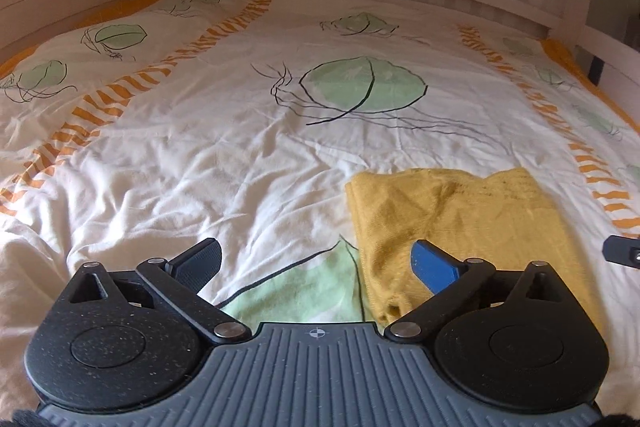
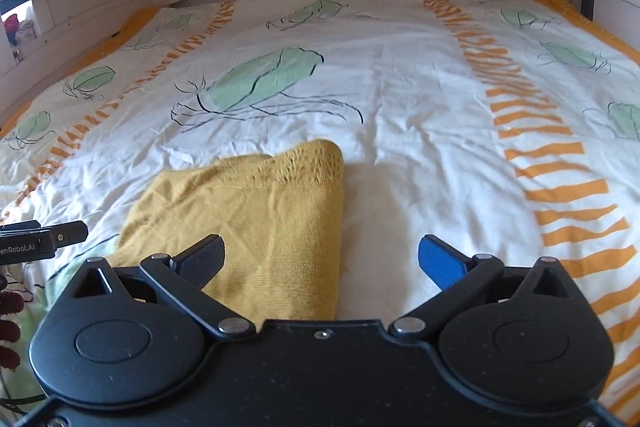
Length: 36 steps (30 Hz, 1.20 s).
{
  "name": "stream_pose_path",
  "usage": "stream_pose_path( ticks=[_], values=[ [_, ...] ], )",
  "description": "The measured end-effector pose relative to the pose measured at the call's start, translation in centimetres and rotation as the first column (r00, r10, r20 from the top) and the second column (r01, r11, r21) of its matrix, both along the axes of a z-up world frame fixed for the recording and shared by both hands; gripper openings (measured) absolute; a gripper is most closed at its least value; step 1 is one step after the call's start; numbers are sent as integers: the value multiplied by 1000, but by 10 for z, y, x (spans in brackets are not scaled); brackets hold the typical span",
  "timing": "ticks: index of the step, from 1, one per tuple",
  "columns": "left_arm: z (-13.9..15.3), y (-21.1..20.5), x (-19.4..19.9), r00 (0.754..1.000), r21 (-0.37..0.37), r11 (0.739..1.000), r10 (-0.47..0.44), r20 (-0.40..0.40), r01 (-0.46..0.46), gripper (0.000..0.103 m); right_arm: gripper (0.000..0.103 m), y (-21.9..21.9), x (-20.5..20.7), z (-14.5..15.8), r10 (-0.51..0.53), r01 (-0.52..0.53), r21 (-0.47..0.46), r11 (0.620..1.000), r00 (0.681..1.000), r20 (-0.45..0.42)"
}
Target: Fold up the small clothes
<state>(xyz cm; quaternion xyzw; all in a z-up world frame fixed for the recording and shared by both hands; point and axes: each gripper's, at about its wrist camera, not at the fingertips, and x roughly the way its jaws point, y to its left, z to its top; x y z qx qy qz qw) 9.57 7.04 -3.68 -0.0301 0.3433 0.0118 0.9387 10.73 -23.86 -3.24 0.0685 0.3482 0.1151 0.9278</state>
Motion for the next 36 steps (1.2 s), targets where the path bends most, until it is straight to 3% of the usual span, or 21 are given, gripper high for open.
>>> stream_pose_path(
  ticks=[5,8,12,14,16,19,24,36],
  values=[
    [21,-10,-24,999,-38,999,-3,-48,1,102,103,10,-26,23,38,-36,-26,999,998,59],
    [24,-22,-33,992,37,999,43,-116,-38,102,102,18,-41,30,5,1,-71,997,996,86],
    [26,-36,-47,990,150,987,80,-119,-62,102,102,27,-57,33,-76,95,-201,975,992,102],
    [25,-40,-52,990,162,986,68,-122,-48,102,102,31,-64,32,-106,131,-261,956,988,108],
    [22,-40,-56,988,128,991,46,-146,-27,102,102,33,-71,30,-100,130,-292,948,988,116],
    [16,-39,-59,980,78,997,33,-196,-18,102,102,33,-78,28,-63,82,-254,964,995,81],
    [9,-42,-70,974,77,997,25,-227,-8,101,102,27,-82,19,-59,56,-152,987,998,-18],
    [10,-40,-79,972,63,998,25,-232,-10,101,102,23,-91,11,-88,80,-96,992,992,-88]
  ],
)
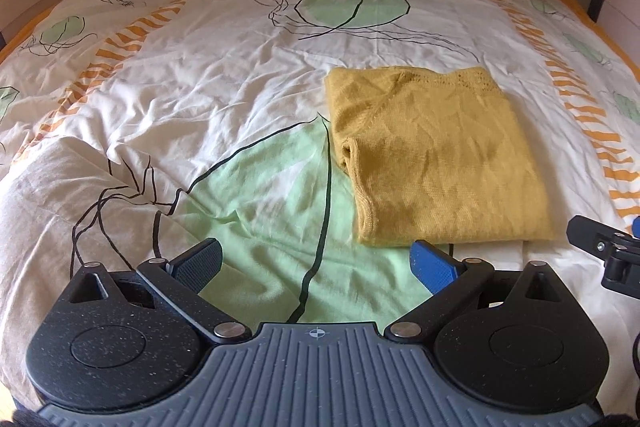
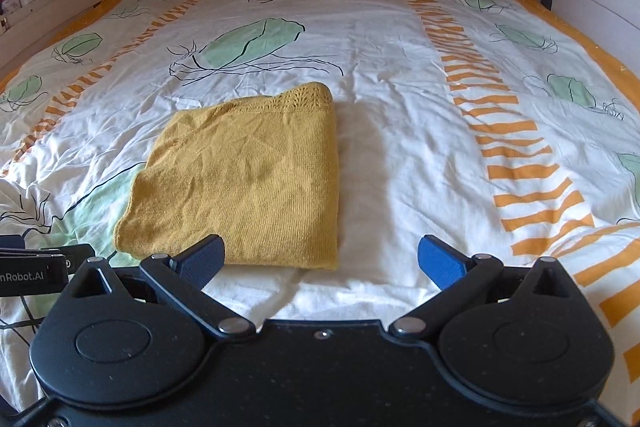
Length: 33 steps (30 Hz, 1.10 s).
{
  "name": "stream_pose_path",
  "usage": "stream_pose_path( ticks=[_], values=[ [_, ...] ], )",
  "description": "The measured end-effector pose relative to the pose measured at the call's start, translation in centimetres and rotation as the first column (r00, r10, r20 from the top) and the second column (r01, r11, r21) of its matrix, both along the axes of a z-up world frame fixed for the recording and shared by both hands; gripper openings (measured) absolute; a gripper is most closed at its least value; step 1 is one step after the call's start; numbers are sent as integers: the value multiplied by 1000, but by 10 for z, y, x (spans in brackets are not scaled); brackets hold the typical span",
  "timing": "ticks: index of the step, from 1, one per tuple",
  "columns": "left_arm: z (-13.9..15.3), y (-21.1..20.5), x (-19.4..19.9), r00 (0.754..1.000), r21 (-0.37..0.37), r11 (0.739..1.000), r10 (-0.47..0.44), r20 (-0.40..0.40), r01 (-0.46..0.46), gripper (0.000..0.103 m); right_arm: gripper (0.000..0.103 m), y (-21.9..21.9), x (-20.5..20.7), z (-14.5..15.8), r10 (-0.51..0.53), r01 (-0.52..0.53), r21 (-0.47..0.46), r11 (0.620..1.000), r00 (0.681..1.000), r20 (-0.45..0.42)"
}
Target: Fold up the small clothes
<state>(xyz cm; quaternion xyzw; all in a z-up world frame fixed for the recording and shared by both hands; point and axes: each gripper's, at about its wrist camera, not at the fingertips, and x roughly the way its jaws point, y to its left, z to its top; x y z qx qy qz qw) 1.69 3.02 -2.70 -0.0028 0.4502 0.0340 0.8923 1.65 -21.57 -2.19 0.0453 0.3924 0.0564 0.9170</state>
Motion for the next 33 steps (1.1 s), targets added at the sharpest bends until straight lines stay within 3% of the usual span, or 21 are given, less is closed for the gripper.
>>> stream_pose_path(
  ticks=[33],
  values=[
    [-8,4,5,998,-32,999,5,-60,-7,101,102,7,10,-9,15,-14,23,1000,998,-56]
  ],
)
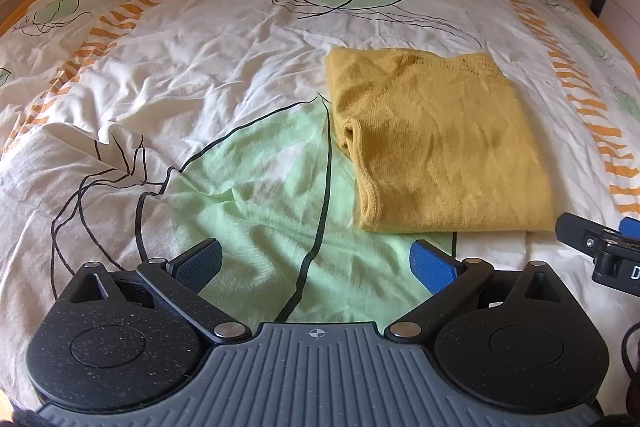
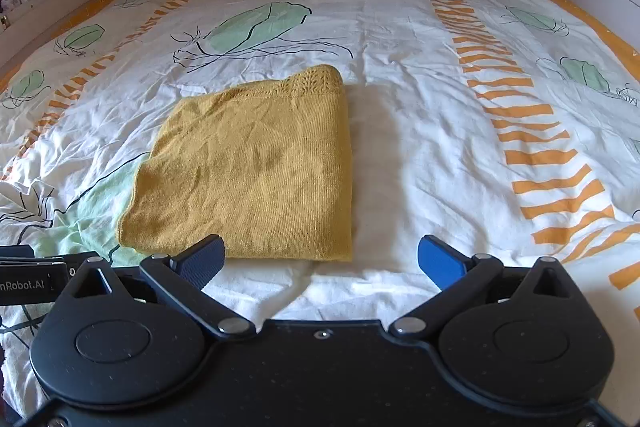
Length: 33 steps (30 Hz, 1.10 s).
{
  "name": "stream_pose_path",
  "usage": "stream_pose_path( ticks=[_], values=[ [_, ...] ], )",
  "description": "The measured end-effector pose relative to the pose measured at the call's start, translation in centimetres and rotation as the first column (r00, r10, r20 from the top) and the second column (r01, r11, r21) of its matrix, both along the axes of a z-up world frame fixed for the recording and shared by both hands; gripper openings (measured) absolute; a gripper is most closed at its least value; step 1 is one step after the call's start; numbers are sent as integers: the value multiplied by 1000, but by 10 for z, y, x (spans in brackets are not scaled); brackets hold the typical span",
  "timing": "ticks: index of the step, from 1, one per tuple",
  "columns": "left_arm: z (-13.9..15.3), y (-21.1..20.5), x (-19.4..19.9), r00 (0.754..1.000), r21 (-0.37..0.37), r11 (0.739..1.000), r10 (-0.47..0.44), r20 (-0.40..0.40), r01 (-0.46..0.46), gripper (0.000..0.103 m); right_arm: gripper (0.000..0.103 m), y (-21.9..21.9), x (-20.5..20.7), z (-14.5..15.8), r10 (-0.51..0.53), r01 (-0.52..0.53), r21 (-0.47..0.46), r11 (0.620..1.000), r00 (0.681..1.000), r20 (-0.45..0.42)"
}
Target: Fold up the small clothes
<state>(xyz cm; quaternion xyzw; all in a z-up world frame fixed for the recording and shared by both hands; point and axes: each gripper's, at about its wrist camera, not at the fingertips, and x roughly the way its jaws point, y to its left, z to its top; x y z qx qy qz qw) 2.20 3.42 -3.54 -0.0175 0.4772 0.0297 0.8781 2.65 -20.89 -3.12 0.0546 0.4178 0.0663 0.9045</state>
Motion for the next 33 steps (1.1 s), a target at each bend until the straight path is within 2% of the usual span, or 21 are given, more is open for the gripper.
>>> stream_pose_path(
  ticks=[33],
  values=[
    [-7,-3,9,999,0,1000,-18,-37,18,101,102,4,10,-6,6,-6,17,1000,999,-35]
  ],
)
